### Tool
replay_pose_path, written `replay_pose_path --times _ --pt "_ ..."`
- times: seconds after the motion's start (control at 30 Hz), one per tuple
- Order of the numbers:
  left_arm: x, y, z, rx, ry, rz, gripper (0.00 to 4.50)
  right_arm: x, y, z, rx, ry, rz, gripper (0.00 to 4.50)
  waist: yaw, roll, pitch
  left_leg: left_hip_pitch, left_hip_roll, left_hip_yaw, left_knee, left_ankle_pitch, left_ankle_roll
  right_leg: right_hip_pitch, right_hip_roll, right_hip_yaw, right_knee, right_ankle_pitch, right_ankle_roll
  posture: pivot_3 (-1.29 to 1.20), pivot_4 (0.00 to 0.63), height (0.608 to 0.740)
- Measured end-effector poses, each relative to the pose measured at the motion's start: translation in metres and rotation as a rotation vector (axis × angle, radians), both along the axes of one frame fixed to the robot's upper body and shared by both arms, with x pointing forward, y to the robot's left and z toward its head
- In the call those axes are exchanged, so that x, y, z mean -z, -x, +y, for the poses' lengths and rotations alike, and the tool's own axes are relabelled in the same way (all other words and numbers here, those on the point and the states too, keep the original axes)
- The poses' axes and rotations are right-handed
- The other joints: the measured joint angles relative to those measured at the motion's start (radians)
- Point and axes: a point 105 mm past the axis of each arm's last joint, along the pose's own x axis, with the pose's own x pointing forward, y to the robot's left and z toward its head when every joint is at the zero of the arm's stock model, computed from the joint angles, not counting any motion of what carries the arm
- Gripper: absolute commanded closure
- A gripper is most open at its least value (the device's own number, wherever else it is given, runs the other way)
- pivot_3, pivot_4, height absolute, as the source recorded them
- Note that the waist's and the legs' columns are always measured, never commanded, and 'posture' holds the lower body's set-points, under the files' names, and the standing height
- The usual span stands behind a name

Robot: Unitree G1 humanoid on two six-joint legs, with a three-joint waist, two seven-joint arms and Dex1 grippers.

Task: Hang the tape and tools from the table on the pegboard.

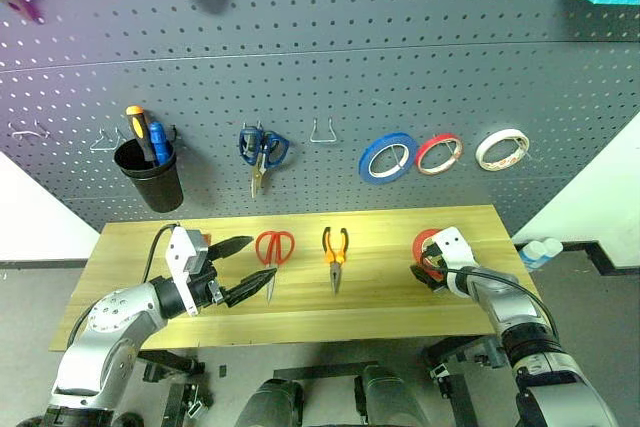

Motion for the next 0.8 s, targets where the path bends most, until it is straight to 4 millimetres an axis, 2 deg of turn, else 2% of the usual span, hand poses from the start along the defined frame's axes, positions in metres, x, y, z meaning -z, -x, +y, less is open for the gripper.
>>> replay_pose_path --times 0.23,0.33,0.63,0.67,0.8 --pt "0.004 0.004 0.001 0.006 0.008 -0.007 0.03 0.004 -0.005 -0.007 -0.002 0.028 0.027 0.00 0.001 0.000 0.001 0.000 0.000 0.000 0.000 0.000 0.000 0.000 0.000 0.000 0.000 0.000 0.000 -0.06 0.122 0.740" --pt "0.009 0.004 0.005 -0.004 0.008 0.003 0.00 0.003 -0.007 -0.009 -0.013 0.037 0.031 0.62 0.003 0.000 0.001 0.000 0.000 0.000 0.000 0.000 0.000 0.000 0.000 0.000 0.000 0.000 0.000 -0.05 0.121 0.740" --pt "0.020 0.007 0.013 -0.009 0.003 0.000 0.00 0.006 -0.006 -0.003 -0.076 0.050 0.051 3.66 0.015 -0.001 0.001 0.001 0.000 0.000 0.000 0.000 0.000 0.001 0.000 0.000 0.000 0.000 0.000 -0.05 0.117 0.740" --pt "0.021 0.007 0.013 -0.010 0.002 -0.002 0.00 0.006 -0.006 -0.003 -0.075 0.050 0.052 3.81 0.016 -0.001 0.000 0.001 0.000 0.000 0.000 0.000 0.000 0.001 0.000 0.000 0.000 0.000 0.000 -0.05 0.118 0.740" --pt "0.023 0.007 0.015 -0.007 0.005 -0.005 0.00 0.007 -0.006 -0.003 -0.079 0.050 0.050 3.81 0.016 -0.001 0.000 0.001 0.000 0.000 0.000 0.000 0.000 0.001 0.000 0.000 0.000 0.000 0.000 -0.05 0.118 0.740"
